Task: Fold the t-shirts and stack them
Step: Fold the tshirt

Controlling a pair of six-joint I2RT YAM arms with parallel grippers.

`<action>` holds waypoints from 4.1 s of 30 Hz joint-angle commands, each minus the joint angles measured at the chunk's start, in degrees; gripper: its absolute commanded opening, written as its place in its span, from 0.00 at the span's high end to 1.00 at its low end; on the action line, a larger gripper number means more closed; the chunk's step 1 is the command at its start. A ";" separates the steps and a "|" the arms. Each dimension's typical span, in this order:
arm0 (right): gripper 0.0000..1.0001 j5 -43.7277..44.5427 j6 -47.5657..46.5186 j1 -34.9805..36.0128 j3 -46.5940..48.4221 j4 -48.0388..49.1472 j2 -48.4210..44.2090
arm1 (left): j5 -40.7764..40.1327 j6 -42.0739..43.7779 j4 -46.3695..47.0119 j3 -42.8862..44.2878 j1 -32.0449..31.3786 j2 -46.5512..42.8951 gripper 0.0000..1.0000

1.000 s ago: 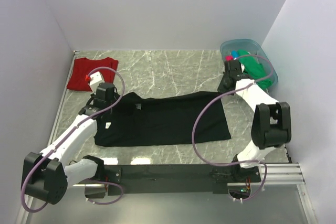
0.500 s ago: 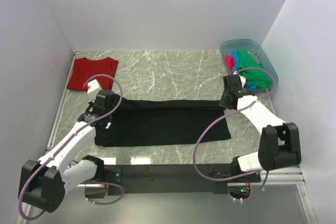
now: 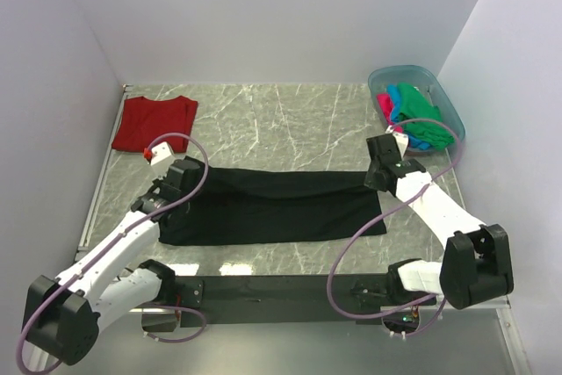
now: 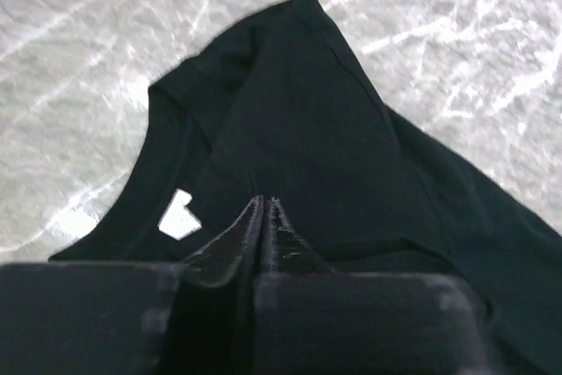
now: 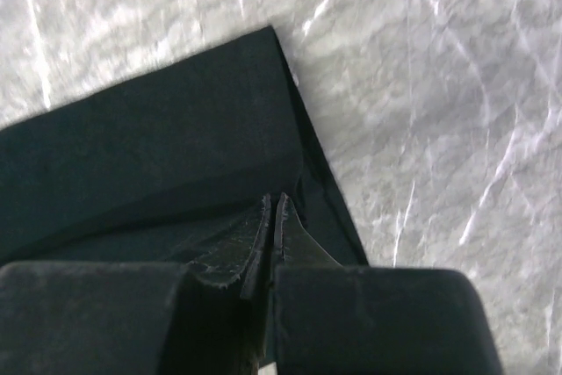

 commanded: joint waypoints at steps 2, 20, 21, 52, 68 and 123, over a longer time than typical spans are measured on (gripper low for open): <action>0.96 4.22 3.20 3.04 -1.65 -2.68 -2.46 | 0.07 -5.78 -4.54 0.06 -2.40 -2.97 0.82; 0.53 -0.79 2.42 10.61 5.91 0.21 -3.00 | 1.73 -2.54 3.77 6.29 -6.71 6.59 0.34; 0.53 -2.36 2.16 10.61 5.99 1.78 -0.73 | 3.22 -2.28 4.84 7.08 -6.71 9.30 0.33; 0.55 -11.60 6.28 15.97 -2.70 11.21 18.01 | 20.81 4.85 17.42 25.28 -1.43 53.62 0.32; 0.54 -9.85 13.31 24.75 -7.54 4.09 8.36 | 20.99 8.97 13.64 44.42 -4.42 64.43 0.32; 0.50 -13.54 18.06 35.65 -10.27 10.50 6.15 | 17.47 8.62 12.85 39.25 -3.90 61.18 0.31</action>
